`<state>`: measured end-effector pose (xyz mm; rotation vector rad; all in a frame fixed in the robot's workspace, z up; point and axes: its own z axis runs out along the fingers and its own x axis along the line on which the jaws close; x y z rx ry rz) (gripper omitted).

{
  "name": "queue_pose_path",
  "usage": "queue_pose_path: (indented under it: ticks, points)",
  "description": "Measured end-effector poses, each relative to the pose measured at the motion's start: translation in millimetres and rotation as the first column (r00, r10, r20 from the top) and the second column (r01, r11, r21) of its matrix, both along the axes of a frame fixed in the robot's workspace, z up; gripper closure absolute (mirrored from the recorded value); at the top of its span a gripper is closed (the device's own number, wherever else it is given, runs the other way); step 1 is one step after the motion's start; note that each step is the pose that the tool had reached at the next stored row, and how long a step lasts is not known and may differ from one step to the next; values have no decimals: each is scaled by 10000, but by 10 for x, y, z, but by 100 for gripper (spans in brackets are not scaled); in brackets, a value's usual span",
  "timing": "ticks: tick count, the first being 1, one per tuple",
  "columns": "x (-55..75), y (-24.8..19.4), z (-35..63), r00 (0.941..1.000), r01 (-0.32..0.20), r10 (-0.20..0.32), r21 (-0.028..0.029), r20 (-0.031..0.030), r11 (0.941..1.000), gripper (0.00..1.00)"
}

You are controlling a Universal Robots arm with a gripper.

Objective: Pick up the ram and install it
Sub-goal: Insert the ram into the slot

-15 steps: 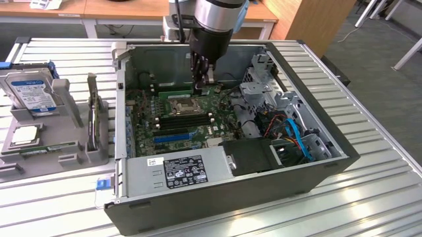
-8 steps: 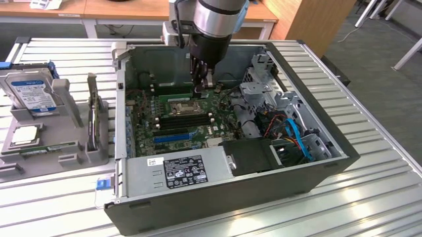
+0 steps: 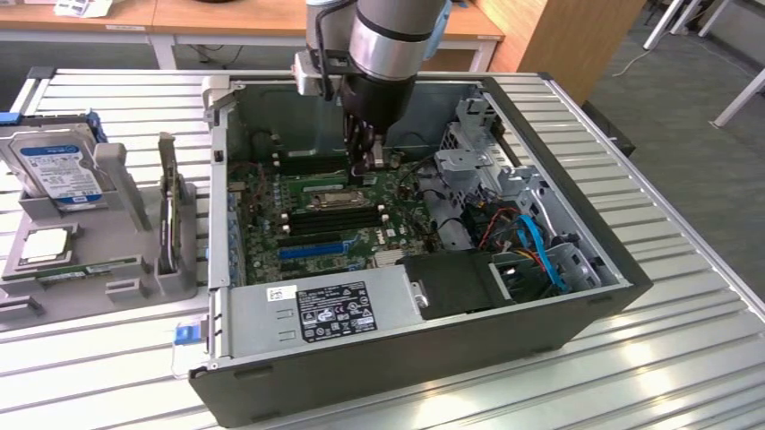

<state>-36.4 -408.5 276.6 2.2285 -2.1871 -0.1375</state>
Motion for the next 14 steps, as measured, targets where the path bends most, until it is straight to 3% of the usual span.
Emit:
queue_pose_path:
  ticks: [14]
  points:
    - [-26,-17,-220,10000,-2,2,0,0,10000,88]
